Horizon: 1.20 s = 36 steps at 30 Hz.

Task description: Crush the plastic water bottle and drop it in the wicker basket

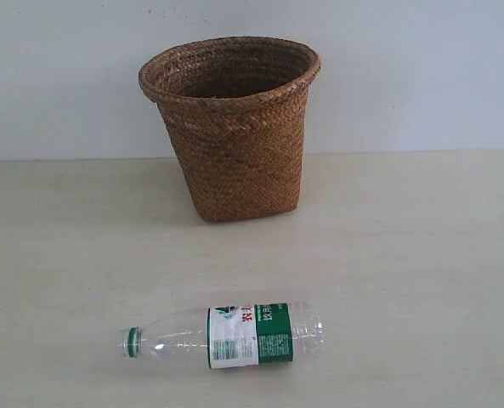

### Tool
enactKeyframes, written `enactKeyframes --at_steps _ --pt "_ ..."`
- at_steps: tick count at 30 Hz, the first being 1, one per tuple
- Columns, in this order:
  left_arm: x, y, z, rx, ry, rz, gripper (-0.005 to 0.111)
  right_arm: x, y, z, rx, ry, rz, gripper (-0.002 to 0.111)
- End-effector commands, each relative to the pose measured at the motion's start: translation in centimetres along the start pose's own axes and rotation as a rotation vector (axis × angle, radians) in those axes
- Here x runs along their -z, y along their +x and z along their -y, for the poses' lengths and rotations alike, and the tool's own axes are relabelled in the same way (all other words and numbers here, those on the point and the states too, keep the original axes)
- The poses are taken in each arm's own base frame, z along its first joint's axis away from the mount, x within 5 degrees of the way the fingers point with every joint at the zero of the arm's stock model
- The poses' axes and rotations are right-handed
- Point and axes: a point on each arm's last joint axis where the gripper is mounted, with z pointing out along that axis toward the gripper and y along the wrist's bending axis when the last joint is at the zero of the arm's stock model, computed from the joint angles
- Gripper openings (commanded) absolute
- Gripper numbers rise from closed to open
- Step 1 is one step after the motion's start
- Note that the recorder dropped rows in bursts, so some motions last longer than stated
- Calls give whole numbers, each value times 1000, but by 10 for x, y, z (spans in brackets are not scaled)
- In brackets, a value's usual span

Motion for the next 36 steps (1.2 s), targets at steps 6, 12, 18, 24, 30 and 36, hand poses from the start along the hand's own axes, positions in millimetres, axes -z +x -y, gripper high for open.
enactKeyframes --at_steps 6,12,18,24,30,36 --pt "2 -18 1 55 15 211 4 6 -32 1 -25 7 365 0" --pt "8 -37 2 232 72 418 4 13 -47 1 -144 -25 532 0" --pt "16 -56 4 308 123 561 4 22 -88 1 -141 -29 583 0" --pt "18 -99 8 318 139 609 4 15 -134 1 -152 -30 586 0" --pt "-17 -153 13 326 119 526 4 -25 -188 1 -126 -22 493 0" --pt "-78 -182 19 179 85 324 4 -75 -217 0 -77 -13 341 0"
